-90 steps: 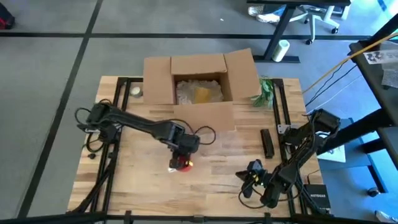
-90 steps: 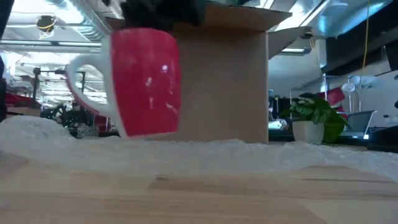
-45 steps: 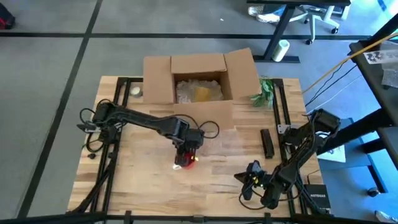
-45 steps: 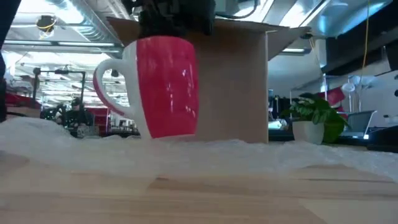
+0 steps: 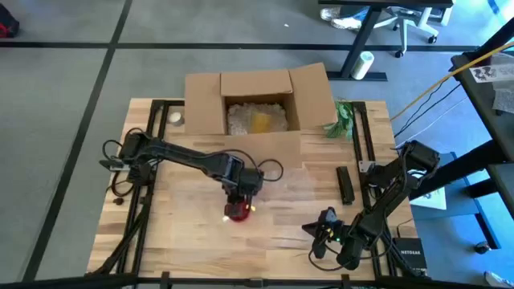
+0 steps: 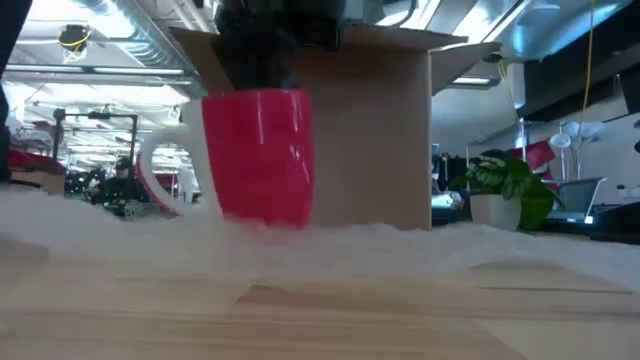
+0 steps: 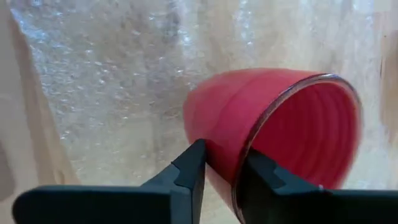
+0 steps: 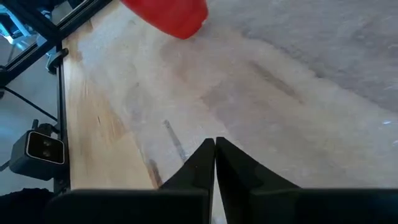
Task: Wrap mug
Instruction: Wrap the red mug with the transparent bubble wrap
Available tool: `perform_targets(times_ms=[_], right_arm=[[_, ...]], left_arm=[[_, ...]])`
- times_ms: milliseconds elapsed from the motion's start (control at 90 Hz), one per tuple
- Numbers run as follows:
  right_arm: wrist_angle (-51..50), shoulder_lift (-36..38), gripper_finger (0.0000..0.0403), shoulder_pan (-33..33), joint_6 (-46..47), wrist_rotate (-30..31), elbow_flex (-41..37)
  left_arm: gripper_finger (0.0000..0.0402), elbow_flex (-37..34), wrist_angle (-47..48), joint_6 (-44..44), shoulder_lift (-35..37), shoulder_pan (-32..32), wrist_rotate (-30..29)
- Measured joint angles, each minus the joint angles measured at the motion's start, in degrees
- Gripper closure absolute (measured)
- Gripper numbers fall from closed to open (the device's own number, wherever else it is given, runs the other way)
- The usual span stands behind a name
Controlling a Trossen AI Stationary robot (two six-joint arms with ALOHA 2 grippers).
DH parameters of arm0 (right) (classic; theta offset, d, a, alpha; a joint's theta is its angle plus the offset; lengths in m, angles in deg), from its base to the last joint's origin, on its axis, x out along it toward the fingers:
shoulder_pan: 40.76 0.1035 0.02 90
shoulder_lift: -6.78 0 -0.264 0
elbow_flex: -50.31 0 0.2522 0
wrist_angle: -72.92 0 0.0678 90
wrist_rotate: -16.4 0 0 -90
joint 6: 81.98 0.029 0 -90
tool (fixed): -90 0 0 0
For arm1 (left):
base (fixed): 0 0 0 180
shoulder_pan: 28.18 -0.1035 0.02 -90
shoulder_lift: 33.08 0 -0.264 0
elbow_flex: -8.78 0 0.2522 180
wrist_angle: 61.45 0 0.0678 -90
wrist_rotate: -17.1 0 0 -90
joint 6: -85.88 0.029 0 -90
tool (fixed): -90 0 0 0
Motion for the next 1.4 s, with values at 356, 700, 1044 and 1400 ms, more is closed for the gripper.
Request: perform_targets(times_ms=[356,700,1044,1400], right_arm=[[2.4,0.0,0.0403,0.0,-0.9,0.0,0.0],[2.5,0.0,0.0403,0.0,-1.0,0.0,0.0],[2.3,0.0,0.0403,0.0,-2.0,0.0,0.0],[1.9,0.0,0.0403,0.0,-1.9,0.3,0.0]], left_arm=[[0.0294,0.0,-1.4,2.8,0.1,-2.1,-3.7],[0.0283,0.0,-0.9,5.1,0.7,-4.8,-4.6],[0.0283,0.0,1.2,5.5,5.0,-7.8,-4.8],[0.0283,-2.4,-3.1,2.9,9.4,-5.3,-1.7]])
